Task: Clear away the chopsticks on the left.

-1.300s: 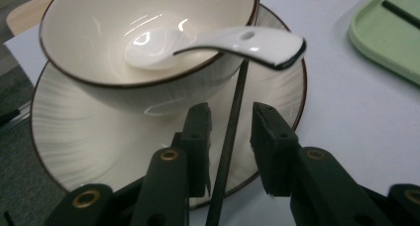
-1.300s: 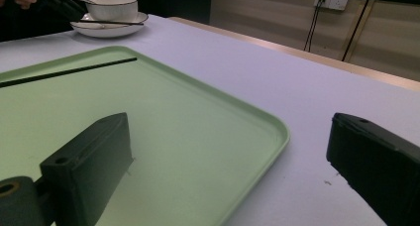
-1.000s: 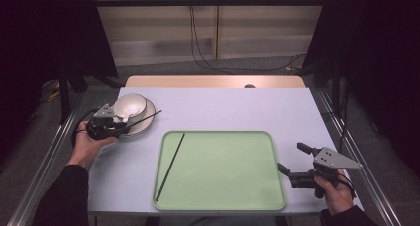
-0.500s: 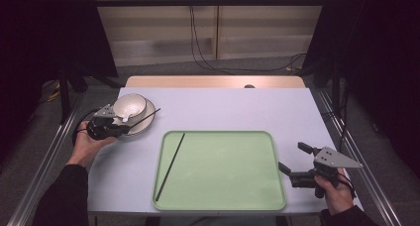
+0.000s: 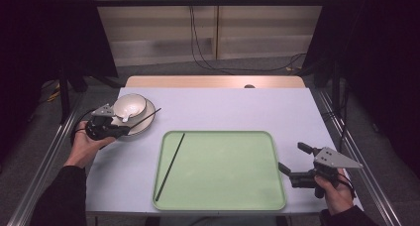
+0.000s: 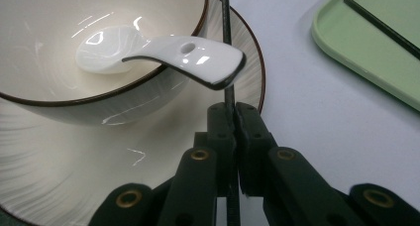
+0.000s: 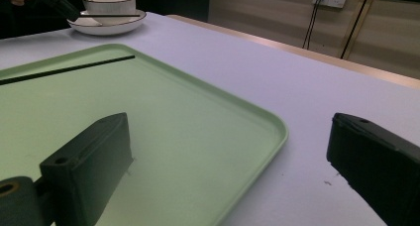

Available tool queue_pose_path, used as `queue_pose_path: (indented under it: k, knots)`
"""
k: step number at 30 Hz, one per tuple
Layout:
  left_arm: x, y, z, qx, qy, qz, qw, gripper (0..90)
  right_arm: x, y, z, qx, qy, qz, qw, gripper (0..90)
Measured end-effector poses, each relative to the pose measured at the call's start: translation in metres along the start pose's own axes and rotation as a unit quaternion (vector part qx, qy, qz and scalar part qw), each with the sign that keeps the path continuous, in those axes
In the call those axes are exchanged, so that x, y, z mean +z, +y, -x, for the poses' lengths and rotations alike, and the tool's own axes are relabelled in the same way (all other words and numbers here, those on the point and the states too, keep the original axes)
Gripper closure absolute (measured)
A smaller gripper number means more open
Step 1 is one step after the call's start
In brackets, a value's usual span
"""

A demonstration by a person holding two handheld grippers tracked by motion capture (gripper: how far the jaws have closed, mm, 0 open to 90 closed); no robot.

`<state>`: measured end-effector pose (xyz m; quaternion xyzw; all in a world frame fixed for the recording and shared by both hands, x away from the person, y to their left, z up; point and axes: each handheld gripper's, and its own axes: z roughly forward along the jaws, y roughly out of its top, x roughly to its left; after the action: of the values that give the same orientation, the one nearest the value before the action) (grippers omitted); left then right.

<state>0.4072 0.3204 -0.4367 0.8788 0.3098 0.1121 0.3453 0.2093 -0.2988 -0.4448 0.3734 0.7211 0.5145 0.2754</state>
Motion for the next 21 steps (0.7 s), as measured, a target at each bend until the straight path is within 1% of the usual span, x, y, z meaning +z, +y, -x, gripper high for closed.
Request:
queue_pose_path:
  k: [1,2,3,4,5,7,9,11,13,14,15,16,18,19,20,21]
  knots:
    - [-0.002,0.0,0.002,-0.003,0.004,0.001,1.0,86.2,0.0,0.0,0.0,0.0,0.002,0.0,1.0,3.1]
    - [-0.005,0.001,0.002,0.004,0.005,-0.001,1.0,86.3,0.0,0.0,-0.001,0.0,0.001,-0.002,1.0,3.1]
    - [-0.007,0.001,0.004,-0.003,0.002,0.008,1.0,86.3,0.0,0.0,-0.001,0.0,0.001,-0.002,1.0,3.1]
    - [-0.011,0.002,0.005,-0.002,0.004,0.007,1.0,86.3,0.0,0.0,-0.001,-0.001,-0.001,-0.002,1.0,3.1]
    - [-0.013,0.003,0.006,0.002,0.005,0.005,1.0,86.3,0.0,0.0,-0.001,0.0,0.002,-0.002,1.0,3.1]
    - [-0.021,0.004,0.009,-0.004,0.006,0.014,0.9999,86.3,0.0,0.0,0.0,-0.001,0.002,-0.001,1.0,3.1]
    - [-0.027,0.004,0.012,-0.005,0.008,0.017,0.9998,86.2,0.0,0.0,0.0,-0.002,0.002,0.0,1.0,3.1]
    - [-0.031,0.003,0.016,-0.014,0.009,0.029,0.9994,86.2,0.0,0.0,0.0,-0.003,0.001,0.001,1.0,3.1]
    - [-0.037,0.001,0.021,-0.014,0.011,0.032,0.9993,86.2,0.0,0.0,0.0,-0.003,0.002,0.001,1.0,3.1]
    - [-0.038,0.0,0.024,-0.019,0.013,0.038,0.999,86.2,0.0,0.0,0.0,0.0,0.002,0.0,1.0,3.1]
    - [-0.041,-0.001,0.026,-0.017,0.016,0.038,0.999,86.2,0.0,0.0,0.0,0.001,0.003,0.0,1.0,3.1]
    - [-0.043,-0.002,0.028,-0.019,0.016,0.043,0.9987,86.2,0.0,0.0,0.0,0.0,0.002,0.0,1.0,3.1]
    - [-0.048,-0.004,0.034,-0.023,0.02,0.045,0.9985,86.3,0.0,0.0,0.0,-0.002,0.002,0.001,1.0,3.1]
    - [-0.051,-0.005,0.037,-0.025,0.019,0.053,0.9981,86.2,0.0,0.0,0.0,-0.001,0.002,0.001,1.0,3.1]
    - [-0.053,-0.006,0.038,-0.026,0.02,0.052,0.9981,86.2,0.0,0.0,0.0,0.0,-0.001,0.002,1.0,3.1]
    - [-0.056,-0.007,0.04,-0.029,0.024,0.056,0.9977,86.2,0.0,0.0,0.0,0.0,0.0,0.002,1.0,3.1]
